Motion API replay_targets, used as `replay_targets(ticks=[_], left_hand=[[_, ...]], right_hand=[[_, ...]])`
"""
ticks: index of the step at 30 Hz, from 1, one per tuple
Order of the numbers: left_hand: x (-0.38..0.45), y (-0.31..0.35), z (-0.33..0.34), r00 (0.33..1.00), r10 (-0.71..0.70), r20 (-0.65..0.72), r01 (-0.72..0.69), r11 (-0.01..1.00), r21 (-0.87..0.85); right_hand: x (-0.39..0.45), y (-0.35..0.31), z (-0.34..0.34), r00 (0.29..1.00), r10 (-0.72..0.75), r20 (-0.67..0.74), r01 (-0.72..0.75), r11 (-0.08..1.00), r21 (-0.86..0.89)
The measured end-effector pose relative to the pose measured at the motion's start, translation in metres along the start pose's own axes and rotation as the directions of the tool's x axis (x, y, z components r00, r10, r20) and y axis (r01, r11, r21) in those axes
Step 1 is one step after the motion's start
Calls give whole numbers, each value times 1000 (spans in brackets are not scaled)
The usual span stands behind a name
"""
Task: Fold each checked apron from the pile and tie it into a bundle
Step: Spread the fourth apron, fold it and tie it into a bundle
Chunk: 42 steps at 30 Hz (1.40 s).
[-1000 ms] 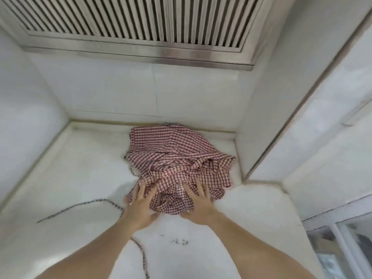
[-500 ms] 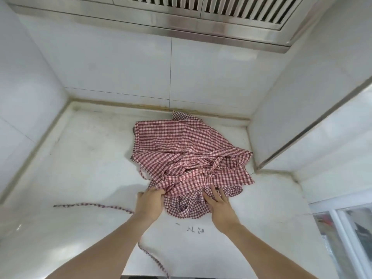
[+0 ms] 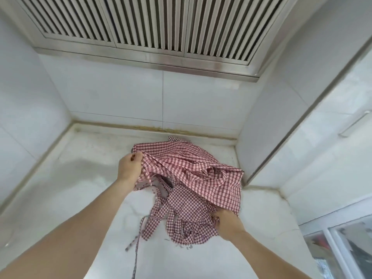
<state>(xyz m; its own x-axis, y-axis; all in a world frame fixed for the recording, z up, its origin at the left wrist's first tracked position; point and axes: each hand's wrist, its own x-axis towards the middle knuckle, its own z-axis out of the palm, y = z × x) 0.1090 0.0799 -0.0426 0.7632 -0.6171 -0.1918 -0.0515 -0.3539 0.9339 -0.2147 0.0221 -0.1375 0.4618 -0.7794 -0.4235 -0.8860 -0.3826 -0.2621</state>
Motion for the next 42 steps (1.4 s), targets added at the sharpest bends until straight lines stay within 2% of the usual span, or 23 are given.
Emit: replay_targets(ticks=[1, 3, 6, 8, 10, 12, 14, 15, 17, 20, 21, 23, 25, 26, 27, 29, 30, 32, 35, 36, 38, 39, 42], left_hand=[[1, 13, -2, 1000, 7, 9, -7, 1000, -24], [-4, 38, -5, 998, 9, 69, -5, 998, -57], [-18, 63, -12, 935, 6, 354, 24, 996, -80], [-26, 72, -16, 877, 72, 475, -113, 992, 58], [-31, 78, -19, 878, 133, 460, -231, 959, 164], [-33, 81, -25, 909, 185, 374, -295, 918, 264], [-30, 79, -33, 922, 234, 308, -332, 887, 321], [-28, 74, -35, 918, 218, 332, -330, 883, 334], [-24, 53, -42, 883, 78, 462, -295, 859, 419], [-27, 20, -48, 788, -173, 590, -317, 709, 630], [-29, 8, -49, 761, -226, 609, -337, 664, 668], [-34, -12, -49, 730, -363, 579, -355, 522, 776], [-38, -31, -46, 715, -460, 527, -390, 363, 846], [-37, -41, -46, 704, -492, 511, -391, 332, 858], [-36, -49, -46, 704, -486, 517, -387, 348, 854], [-34, -62, -47, 754, -410, 513, -337, 428, 838], [-33, -67, -49, 789, -364, 495, -318, 448, 836], [-30, -73, -54, 832, -279, 479, -320, 464, 826], [-20, -81, -66, 841, -199, 504, -303, 599, 741], [-17, -83, -67, 842, -163, 514, -283, 677, 679], [-15, -73, -63, 844, -94, 529, -244, 810, 534], [-17, -62, -58, 848, -46, 529, -241, 854, 460], [-24, -34, -38, 855, 22, 518, -223, 917, 330]], right_hand=[[2, -5, -6, 999, 43, -11, -43, 999, -10], [5, -20, -24, 984, 100, -145, -96, 995, 32], [9, -35, -47, 867, 130, -481, -21, 974, 224], [10, -37, -61, 780, 180, -600, 10, 954, 298], [11, -34, -73, 724, 211, -656, -20, 958, 286], [11, -29, -78, 771, 222, -597, -130, 972, 194], [13, -24, -74, 872, 211, -442, -186, 978, 100], [14, -23, -71, 910, 207, -360, -187, 978, 88], [18, -20, -60, 946, 228, -231, -207, 972, 109], [21, -18, -48, 930, 332, -160, -301, 935, 188], [21, -19, -45, 925, 340, -168, -320, 938, 135], [24, -26, -47, 922, 289, -258, -327, 938, -117], [27, -37, -56, 938, 149, -313, -255, 908, -333], [34, -46, -57, 961, 80, -266, -179, 910, -375], [39, -57, -59, 981, 19, -195, -90, 927, -363], [47, -79, -57, 998, -53, -23, 47, 975, -216], [51, -90, -56, 997, -67, 30, 70, 993, -96], [56, -107, -58, 1000, -20, 8, 18, 979, 202], [55, -134, -89, 995, 78, -63, -25, 800, 599], [58, -139, -104, 995, 86, -57, -17, 685, 728], [56, -146, -145, 996, 69, -64, 36, 343, 938], [51, -145, -169, 994, 60, -95, 82, 191, 978], [30, -134, -233, 970, 6, -241, 241, -49, 969]])
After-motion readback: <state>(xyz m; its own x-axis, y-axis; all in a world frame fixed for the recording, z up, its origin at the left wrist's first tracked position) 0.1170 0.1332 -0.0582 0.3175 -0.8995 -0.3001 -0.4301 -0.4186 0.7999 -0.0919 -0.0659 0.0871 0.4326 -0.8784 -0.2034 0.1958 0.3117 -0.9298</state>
